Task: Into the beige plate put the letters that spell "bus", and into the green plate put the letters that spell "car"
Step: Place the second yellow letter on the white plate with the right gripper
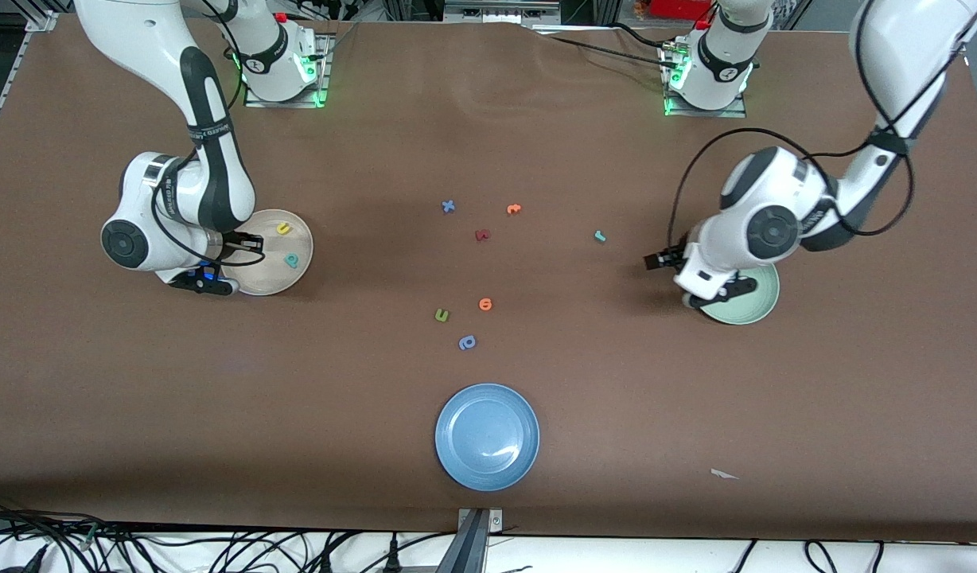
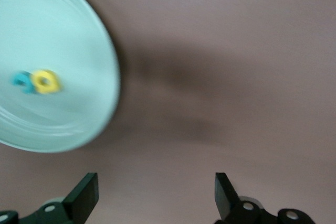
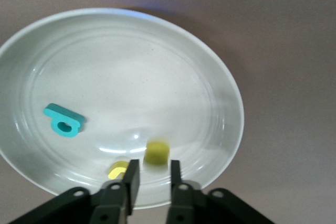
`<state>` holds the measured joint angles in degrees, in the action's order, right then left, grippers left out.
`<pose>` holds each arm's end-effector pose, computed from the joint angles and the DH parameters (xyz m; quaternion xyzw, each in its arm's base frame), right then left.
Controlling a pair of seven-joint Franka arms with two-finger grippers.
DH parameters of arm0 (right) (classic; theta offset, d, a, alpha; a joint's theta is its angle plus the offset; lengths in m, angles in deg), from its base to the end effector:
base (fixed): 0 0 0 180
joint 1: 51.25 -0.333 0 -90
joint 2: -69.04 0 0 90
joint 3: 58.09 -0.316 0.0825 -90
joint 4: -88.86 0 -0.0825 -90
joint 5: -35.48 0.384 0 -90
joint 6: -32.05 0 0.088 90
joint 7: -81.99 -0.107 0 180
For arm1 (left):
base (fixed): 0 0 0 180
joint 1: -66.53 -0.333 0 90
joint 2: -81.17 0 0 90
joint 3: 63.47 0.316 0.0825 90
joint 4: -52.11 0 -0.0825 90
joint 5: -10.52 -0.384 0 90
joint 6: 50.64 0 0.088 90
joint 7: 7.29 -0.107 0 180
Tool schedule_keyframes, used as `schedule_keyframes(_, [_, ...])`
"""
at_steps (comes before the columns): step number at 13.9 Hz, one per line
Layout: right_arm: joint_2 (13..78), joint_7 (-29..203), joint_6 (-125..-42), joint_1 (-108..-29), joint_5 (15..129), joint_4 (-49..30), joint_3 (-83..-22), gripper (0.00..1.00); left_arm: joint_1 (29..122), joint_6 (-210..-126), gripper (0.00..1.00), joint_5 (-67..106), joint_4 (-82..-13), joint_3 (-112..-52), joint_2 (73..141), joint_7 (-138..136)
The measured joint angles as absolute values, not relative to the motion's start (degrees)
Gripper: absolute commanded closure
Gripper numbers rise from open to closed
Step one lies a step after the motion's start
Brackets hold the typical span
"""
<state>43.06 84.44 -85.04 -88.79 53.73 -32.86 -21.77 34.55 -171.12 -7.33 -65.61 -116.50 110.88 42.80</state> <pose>0.5226 0.0210 0.2059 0.9754 -0.0750 -0.2073 0.0086 0.5308 -0.1809 0.2572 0.9768 0.1611 -0.1408 0.0012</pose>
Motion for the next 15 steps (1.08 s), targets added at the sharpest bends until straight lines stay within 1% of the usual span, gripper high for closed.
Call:
schedule_keyframes(2, [43.05, 84.44, -84.97, -88.99, 53.8, -32.71, -22.15, 0.0, 38.17, -175.82, 0.07, -7.32, -67.53, -116.51, 110.96, 48.61])
schedule_keyframes(4, [43.2, 84.43, -83.84, -89.37, 53.89, -31.66, -22.45, 0.0, 39.72, -180.83, 0.11, -7.32, -69.87, -116.46, 111.16, 52.32])
schedule_keyframes(6, [43.39, 84.43, -79.2, -89.83, 53.92, -27.9, -22.57, 0.0, 40.11, -185.45, 0.16, -7.33, -73.0, -116.34, 111.56, 53.77])
schedule_keyframes(8, [43.66, 84.43, -73.39, -89.9, 53.89, -21.6, -22.57, 0.0, 40.3, -188.27, 0.18, -7.43, -76.0, -116.06, 112.01, 54.46])
schedule_keyframes(10, [44.17, 84.44, -66.91, -89.86, 52.21, -14.26, -22.48, 0.0, 40.85, -189.18, 0.18, -9.19, -77.45, -115.77, 112.83, 56.58])
schedule_keyframes(13, [44.82, 84.42, -56.53, -89.81, 48.71, -3.4, -22.31, 0.0, 41.69, -189.96, 0.18, -17.49, -77.64, -115.14, 115.18, 64.33])
schedule_keyframes(15, [45.47, 84.36, -53.21, -89.66, 47.65, 1.68, -22.33, 0.0, 41.67, -190.23, 0.18, -21.53, -77.62, -115.03, 116.96, 68.25])
